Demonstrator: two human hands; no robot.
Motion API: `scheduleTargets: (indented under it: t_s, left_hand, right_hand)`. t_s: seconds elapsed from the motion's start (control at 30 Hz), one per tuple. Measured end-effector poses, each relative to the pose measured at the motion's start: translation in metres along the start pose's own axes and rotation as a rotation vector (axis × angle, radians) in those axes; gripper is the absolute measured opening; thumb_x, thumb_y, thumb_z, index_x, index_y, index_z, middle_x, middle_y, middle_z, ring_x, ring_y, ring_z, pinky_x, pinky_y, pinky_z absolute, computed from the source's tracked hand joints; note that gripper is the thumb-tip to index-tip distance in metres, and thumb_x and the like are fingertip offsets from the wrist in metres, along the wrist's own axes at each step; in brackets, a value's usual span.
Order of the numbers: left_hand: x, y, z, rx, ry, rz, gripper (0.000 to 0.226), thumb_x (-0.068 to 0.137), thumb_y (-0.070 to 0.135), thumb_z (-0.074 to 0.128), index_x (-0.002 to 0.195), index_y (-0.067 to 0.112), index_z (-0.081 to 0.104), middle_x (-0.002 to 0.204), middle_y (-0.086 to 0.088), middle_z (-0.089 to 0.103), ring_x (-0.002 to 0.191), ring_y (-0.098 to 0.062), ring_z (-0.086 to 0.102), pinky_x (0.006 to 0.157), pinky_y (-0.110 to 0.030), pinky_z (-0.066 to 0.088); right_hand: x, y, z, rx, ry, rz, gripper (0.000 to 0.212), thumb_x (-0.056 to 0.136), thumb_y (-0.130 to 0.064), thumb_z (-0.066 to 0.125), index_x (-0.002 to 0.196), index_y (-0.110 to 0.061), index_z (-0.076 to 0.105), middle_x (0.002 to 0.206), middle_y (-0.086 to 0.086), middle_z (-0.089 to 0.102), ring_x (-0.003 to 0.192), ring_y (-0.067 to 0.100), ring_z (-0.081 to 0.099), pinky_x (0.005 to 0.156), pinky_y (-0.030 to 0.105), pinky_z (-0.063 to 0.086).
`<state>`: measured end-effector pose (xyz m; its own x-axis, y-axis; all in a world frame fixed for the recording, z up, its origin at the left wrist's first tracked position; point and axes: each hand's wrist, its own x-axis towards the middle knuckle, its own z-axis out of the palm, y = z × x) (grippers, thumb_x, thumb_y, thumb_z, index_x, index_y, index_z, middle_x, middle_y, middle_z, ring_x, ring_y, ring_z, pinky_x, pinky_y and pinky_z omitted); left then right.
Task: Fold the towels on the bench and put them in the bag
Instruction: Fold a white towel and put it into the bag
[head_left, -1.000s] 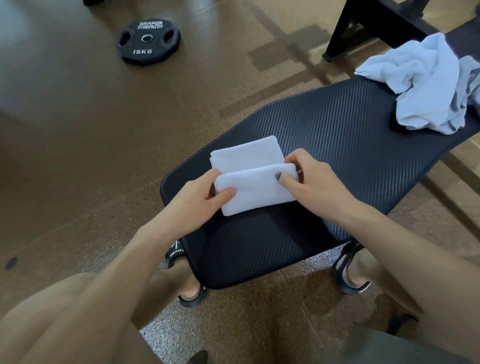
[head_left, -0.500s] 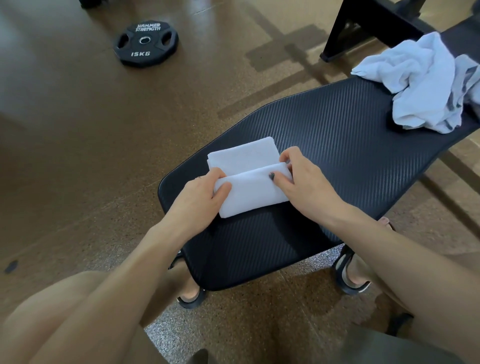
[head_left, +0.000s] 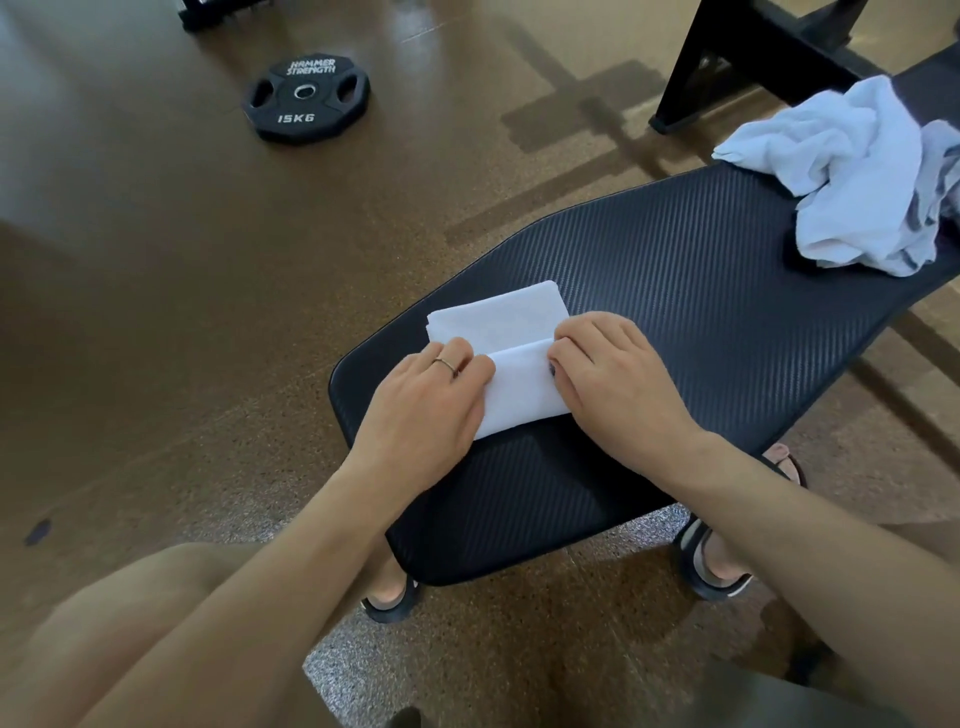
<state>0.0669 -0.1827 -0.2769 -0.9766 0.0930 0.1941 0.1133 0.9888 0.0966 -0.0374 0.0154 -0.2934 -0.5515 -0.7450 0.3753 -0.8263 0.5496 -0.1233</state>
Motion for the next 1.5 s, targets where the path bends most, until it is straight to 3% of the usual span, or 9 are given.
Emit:
scheduleTargets:
  t_s: [0.13, 0.23, 0.43, 0.6, 0.7, 0.97, 1.2, 1.37, 1.5]
  left_hand:
    - [-0.006, 0.002, 0.000, -0.015, -0.155, -0.068, 0.058, 0.083, 0.063, 0.057, 0.116, 0.016, 0.054, 0.117, -0.003, 0.050, 0.101, -0.023, 0.047, 0.087, -0.037, 0.045]
    - [-0.005, 0.001, 0.001, 0.012, -0.166, -0.085, 0.055, 0.076, 0.050, 0.062, 0.117, 0.014, 0.054, 0.117, -0.005, 0.051, 0.100, -0.026, 0.050, 0.085, -0.038, 0.048]
    - [0.003, -0.006, -0.011, -0.131, -0.074, -0.160, 0.038, 0.078, 0.042, 0.051, 0.106, 0.018, 0.060, 0.097, 0.004, 0.062, 0.081, -0.021, 0.056, 0.070, -0.035, 0.042]
    - [0.005, -0.017, -0.019, -0.524, -0.243, -0.363, 0.032, 0.072, 0.049, 0.040, 0.090, 0.029, 0.056, 0.078, 0.008, 0.063, 0.075, -0.018, 0.059, 0.064, -0.037, 0.047]
    - [0.005, -0.023, -0.016, -0.631, -0.344, -0.436, 0.024, 0.074, 0.045, 0.041, 0.084, 0.029, 0.056, 0.075, 0.006, 0.062, 0.071, -0.015, 0.057, 0.059, -0.032, 0.041]
    - [0.011, -0.021, -0.012, -0.353, -0.341, -0.275, 0.043, 0.087, 0.040, 0.031, 0.121, 0.032, 0.055, 0.113, 0.013, 0.054, 0.101, -0.014, 0.051, 0.081, -0.037, 0.047]
    - [0.026, -0.009, -0.020, -0.321, -0.562, -0.263, 0.020, 0.083, 0.040, 0.040, 0.086, 0.022, 0.048, 0.087, 0.005, 0.054, 0.083, -0.017, 0.053, 0.060, -0.032, 0.033]
    - [0.030, 0.009, -0.024, -0.330, -0.784, -0.303, 0.028, 0.089, 0.037, 0.056, 0.108, 0.019, 0.046, 0.096, -0.001, 0.056, 0.086, -0.018, 0.056, 0.071, -0.041, 0.047]
    - [0.028, 0.021, -0.024, -0.319, -0.900, -0.293, 0.039, 0.081, 0.043, 0.061, 0.104, 0.016, 0.047, 0.098, -0.003, 0.058, 0.084, -0.023, 0.058, 0.070, -0.042, 0.048]
  right_hand:
    - [-0.002, 0.010, -0.013, 0.111, -0.263, 0.013, 0.041, 0.078, -0.032, 0.056, 0.113, -0.010, 0.058, 0.125, 0.004, 0.056, 0.122, 0.027, 0.051, 0.109, 0.037, 0.039]
    - [-0.002, 0.013, -0.012, 0.132, -0.337, 0.027, 0.054, 0.069, -0.028, 0.059, 0.121, -0.012, 0.055, 0.129, 0.002, 0.054, 0.125, 0.026, 0.049, 0.111, 0.037, 0.037]
    - [0.005, 0.014, -0.019, 0.400, -0.284, 0.255, 0.045, 0.076, -0.040, 0.054, 0.114, -0.018, 0.060, 0.110, -0.008, 0.058, 0.095, 0.016, 0.057, 0.082, 0.032, 0.046]
    - [0.007, 0.014, -0.026, 0.630, -0.396, 0.413, 0.021, 0.085, -0.042, 0.053, 0.096, -0.026, 0.061, 0.092, -0.010, 0.060, 0.084, 0.010, 0.057, 0.071, 0.032, 0.045]
    - [0.008, 0.017, -0.024, 0.735, -0.476, 0.498, 0.011, 0.094, -0.041, 0.054, 0.102, -0.034, 0.056, 0.095, -0.009, 0.063, 0.086, 0.010, 0.059, 0.069, 0.030, 0.046]
    - [0.012, 0.014, -0.021, 0.711, -0.577, 0.547, 0.020, 0.099, -0.047, 0.049, 0.103, -0.029, 0.056, 0.098, -0.001, 0.064, 0.090, 0.019, 0.061, 0.077, 0.040, 0.050]
    - [0.014, 0.014, -0.029, 0.650, -0.659, 0.540, 0.021, 0.096, -0.041, 0.056, 0.094, -0.021, 0.060, 0.094, -0.002, 0.060, 0.086, 0.016, 0.056, 0.070, 0.033, 0.042]
    - [0.005, 0.012, -0.037, 0.633, -0.692, 0.484, 0.015, 0.096, -0.036, 0.059, 0.083, -0.030, 0.054, 0.099, -0.003, 0.051, 0.089, 0.014, 0.051, 0.074, 0.031, 0.040]
    - [-0.010, 0.007, -0.040, 0.677, -0.661, 0.511, 0.015, 0.094, -0.033, 0.061, 0.082, -0.027, 0.055, 0.091, -0.005, 0.056, 0.083, 0.012, 0.053, 0.069, 0.029, 0.040]
